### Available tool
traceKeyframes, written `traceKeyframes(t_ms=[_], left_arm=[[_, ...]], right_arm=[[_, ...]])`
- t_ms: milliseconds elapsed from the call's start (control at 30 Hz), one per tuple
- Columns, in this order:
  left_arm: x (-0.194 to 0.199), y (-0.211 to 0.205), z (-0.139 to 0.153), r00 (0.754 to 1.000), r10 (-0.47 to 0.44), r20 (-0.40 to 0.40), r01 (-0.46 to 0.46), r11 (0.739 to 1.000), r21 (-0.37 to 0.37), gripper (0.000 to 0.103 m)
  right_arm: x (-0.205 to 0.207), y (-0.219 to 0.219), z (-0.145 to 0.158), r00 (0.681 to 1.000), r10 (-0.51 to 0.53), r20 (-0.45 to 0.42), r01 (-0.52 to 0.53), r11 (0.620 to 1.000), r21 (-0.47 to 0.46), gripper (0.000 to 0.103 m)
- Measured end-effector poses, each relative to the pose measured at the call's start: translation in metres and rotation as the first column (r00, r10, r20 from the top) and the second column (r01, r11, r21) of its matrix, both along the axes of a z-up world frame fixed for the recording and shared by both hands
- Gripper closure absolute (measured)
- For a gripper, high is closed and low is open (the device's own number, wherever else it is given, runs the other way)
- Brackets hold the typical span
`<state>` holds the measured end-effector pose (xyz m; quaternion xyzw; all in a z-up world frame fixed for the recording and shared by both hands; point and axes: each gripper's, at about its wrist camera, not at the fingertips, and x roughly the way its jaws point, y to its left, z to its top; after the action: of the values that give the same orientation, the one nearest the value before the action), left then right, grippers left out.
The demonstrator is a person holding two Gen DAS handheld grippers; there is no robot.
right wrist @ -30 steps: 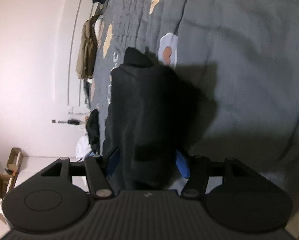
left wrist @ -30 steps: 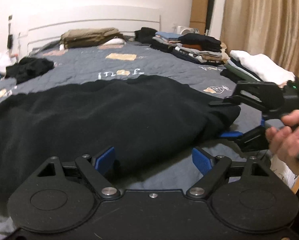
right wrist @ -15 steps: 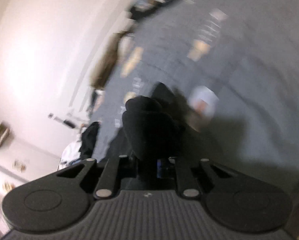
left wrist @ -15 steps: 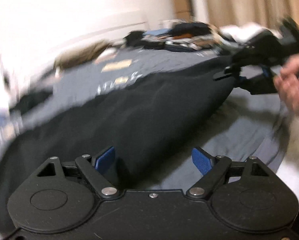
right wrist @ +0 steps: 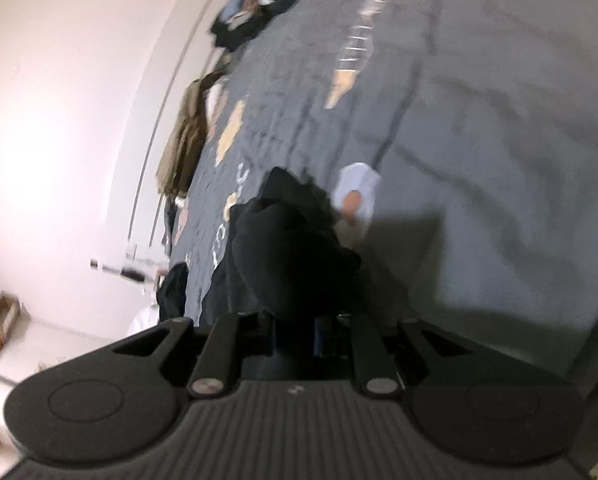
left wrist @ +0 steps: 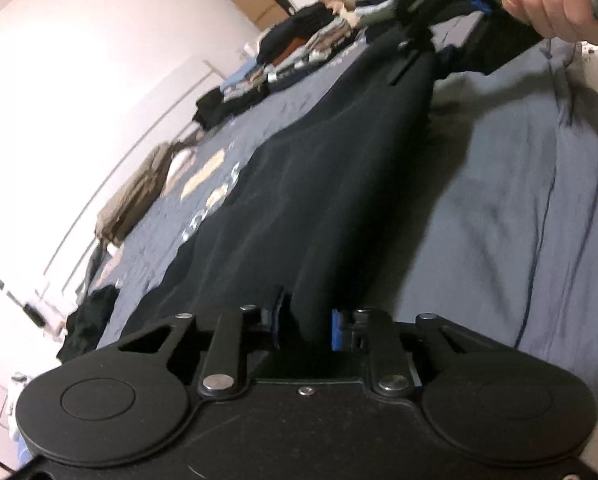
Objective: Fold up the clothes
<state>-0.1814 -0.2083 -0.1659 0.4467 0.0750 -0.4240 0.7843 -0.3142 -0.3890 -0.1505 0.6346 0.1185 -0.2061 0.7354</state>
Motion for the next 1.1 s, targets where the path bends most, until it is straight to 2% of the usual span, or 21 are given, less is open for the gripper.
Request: traceKeyframes(t_ms=[67,167,233,300,367,400,433,467,533,567,667,767,800,867,900,1000,1100], left_arm=[[0.006,0.011,-0.003,1.000,0.028,0.004,-0.028,0.999,0.035,0.079],[0.006,0.025,0.002,0.996,0.071,-0.047,-0.070,0.997,0.022,0.071],[0.004,0.036,0.014,0.991,0.098,-0.094,-0.099,0.995,-0.004,0.047],[0.005,0.054,0.032,0.981,0.100,-0.166,-0.114,0.991,-0.075,0.034],[0.014,0.073,0.050,0.951,0.139,-0.277,-0.187,0.970,-0.153,0.034],[0.023,0.084,0.058,0.924,0.164,-0.346,-0.243,0.949,-0.201,0.034],[0.032,0.096,0.064,0.891,0.187,-0.414,-0.307,0.919,-0.247,0.032],[0.043,0.112,0.068,0.845,0.215,-0.490,-0.393,0.871,-0.295,0.031],[0.063,0.143,0.073,0.751,0.271,-0.602,-0.552,0.759,-0.347,0.030],[0.072,0.157,0.075,0.705,0.291,-0.646,-0.619,0.698,-0.361,0.030],[0.090,0.200,0.079,0.597,0.328,-0.732,-0.764,0.510,-0.394,0.030],[0.098,0.241,0.080,0.492,0.369,-0.789,-0.865,0.310,-0.395,0.023],[0.098,0.252,0.078,0.462,0.391,-0.796,-0.885,0.257,-0.388,0.023],[0.101,0.272,0.076,0.414,0.419,-0.808,-0.910,0.185,-0.370,0.021],[0.102,0.278,0.074,0.398,0.417,-0.817,-0.917,0.166,-0.362,0.020],[0.108,0.284,0.064,0.370,0.367,-0.854,-0.929,0.151,-0.337,0.016],[0.119,0.283,0.052,0.337,0.325,-0.884,-0.941,0.153,-0.302,0.015]], right_arm=[[0.000,-0.002,-0.006,0.999,0.011,-0.041,-0.010,0.999,0.033,0.087],[0.001,-0.003,0.000,0.993,0.040,-0.113,-0.036,0.999,0.030,0.082],[-0.004,-0.001,0.017,0.987,0.043,-0.156,-0.044,0.999,-0.009,0.077],[-0.019,0.003,0.036,0.984,0.003,-0.176,-0.014,0.998,-0.058,0.073],[-0.036,0.008,0.054,0.984,-0.066,-0.165,0.043,0.990,-0.136,0.072],[-0.043,0.010,0.065,0.982,-0.099,-0.159,0.070,0.981,-0.182,0.071],[-0.047,0.012,0.074,0.983,-0.117,-0.144,0.083,0.971,-0.225,0.068],[-0.046,0.017,0.081,0.986,-0.109,-0.126,0.074,0.963,-0.260,0.066],[-0.039,0.029,0.095,0.993,-0.066,-0.096,0.032,0.946,-0.323,0.058],[-0.033,0.037,0.099,0.996,-0.033,-0.085,0.001,0.937,-0.349,0.057],[0.001,0.072,0.096,0.990,0.127,-0.064,-0.141,0.923,-0.358,0.055],[0.038,0.109,0.089,0.956,0.291,-0.030,-0.283,0.892,-0.352,0.055],[0.050,0.121,0.088,0.942,0.333,-0.032,-0.322,0.876,-0.360,0.055],[0.072,0.146,0.085,0.909,0.415,-0.038,-0.397,0.837,-0.377,0.055],[0.082,0.157,0.083,0.893,0.447,-0.043,-0.428,0.817,-0.387,0.055],[0.105,0.186,0.080,0.859,0.507,-0.073,-0.488,0.766,-0.419,0.055],[0.115,0.196,0.074,0.843,0.527,-0.106,-0.516,0.741,-0.429,0.054]])
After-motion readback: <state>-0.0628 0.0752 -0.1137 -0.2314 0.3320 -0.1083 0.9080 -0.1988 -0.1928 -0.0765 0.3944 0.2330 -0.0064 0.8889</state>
